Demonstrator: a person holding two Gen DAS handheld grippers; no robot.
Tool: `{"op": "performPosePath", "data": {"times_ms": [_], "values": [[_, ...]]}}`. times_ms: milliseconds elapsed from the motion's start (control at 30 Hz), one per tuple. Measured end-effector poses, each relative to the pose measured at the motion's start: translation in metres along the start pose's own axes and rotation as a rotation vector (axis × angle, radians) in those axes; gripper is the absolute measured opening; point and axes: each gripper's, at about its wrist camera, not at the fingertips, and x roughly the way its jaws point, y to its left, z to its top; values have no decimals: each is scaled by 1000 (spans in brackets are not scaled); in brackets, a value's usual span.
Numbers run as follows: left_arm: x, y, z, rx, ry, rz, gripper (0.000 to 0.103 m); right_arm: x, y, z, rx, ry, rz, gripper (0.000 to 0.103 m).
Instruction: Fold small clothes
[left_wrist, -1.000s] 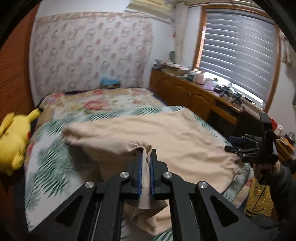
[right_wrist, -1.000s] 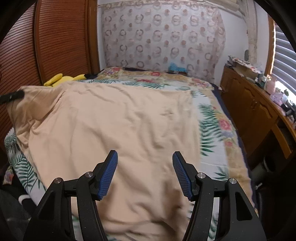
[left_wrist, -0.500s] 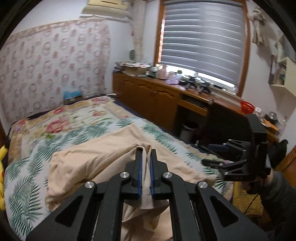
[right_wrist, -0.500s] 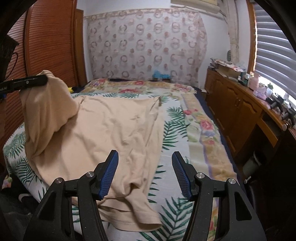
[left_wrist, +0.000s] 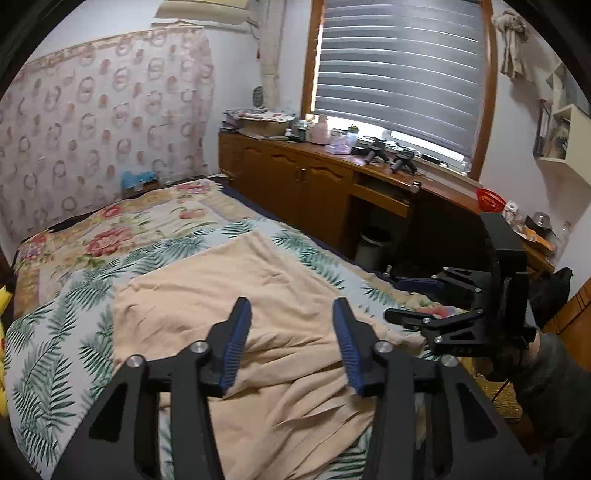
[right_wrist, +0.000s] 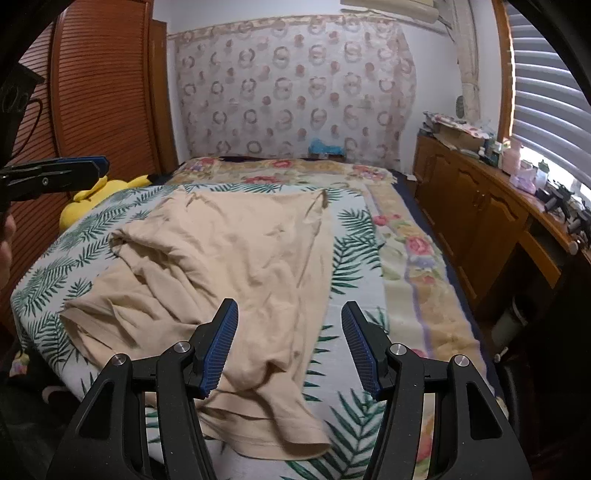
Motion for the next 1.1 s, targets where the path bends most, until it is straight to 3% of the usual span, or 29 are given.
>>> {"op": "performPosePath", "data": {"times_ms": [167,500,800,1100], "values": [[-13,29,-20,-51,-14,75,54,10,13,5,-22,9,29,60],[-38,95,-73,-162,1,292,54,37,49,27,-82,20,106,60],[-57,128,-98,-231,-4,375,54,65,98,59,-194,30,167,60],[-68,142,-118,-270,-6,398,54,100,150,82,-288,75,231,60]]}}
